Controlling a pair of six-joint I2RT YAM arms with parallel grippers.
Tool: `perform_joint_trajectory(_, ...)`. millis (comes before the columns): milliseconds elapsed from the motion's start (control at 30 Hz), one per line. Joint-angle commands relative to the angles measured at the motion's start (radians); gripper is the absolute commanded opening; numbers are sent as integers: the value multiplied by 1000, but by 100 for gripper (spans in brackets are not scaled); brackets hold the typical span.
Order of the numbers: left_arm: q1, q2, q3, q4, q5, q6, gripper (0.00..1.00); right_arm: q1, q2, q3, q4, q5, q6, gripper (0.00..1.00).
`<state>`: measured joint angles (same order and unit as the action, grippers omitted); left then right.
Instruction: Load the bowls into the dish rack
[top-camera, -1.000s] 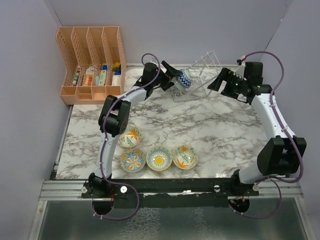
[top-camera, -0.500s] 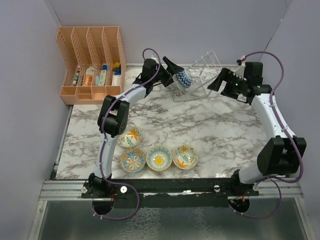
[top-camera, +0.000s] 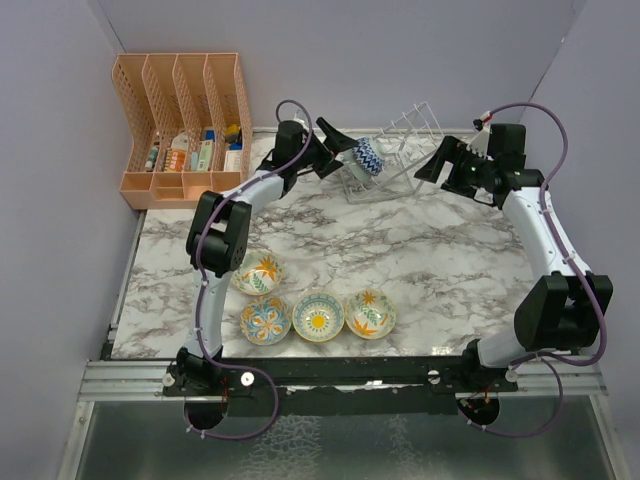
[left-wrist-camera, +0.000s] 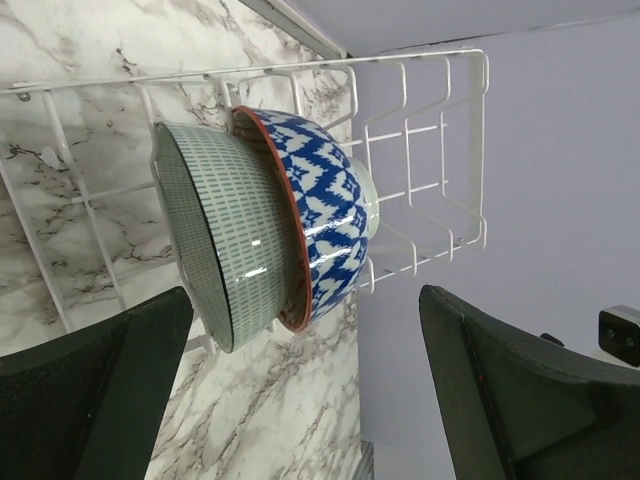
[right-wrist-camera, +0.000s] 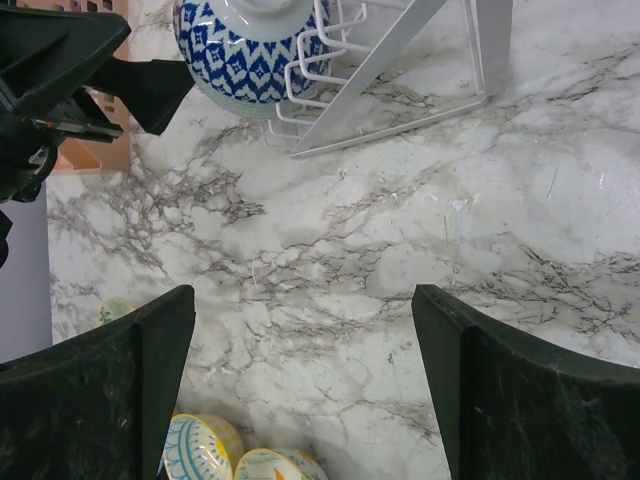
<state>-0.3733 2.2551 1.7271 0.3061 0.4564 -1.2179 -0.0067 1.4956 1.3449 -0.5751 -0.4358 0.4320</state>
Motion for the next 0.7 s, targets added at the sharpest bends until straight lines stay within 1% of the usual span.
perform_joint_trajectory(0, -1, -50, -22, -19, 16, 45, 99, -3, -36, 3, 21, -27, -5, 90)
perform_joint_trajectory(133, 2, -99, -88, -32, -2, 78, 99, -4, -45, -2, 29, -23, 0, 90)
perform_joint_trajectory(333, 8, -200, -182, -21, 7, 120, 99, -4, -72, -22, 39, -16, 6, 90)
perform_joint_trajectory(533, 8, -379, -335, -66, 2, 192, 99, -4, -98, -44, 44, -25, 12, 90)
perform_joint_trajectory(600, 6, -453, -412, -100, -4, 229, 99, -4, -104, -52, 46, -27, 16, 90)
perform_joint_trajectory(667, -3, -537, -482, -172, -26, 278, 99, -3, -111, -60, 49, -21, 19, 90)
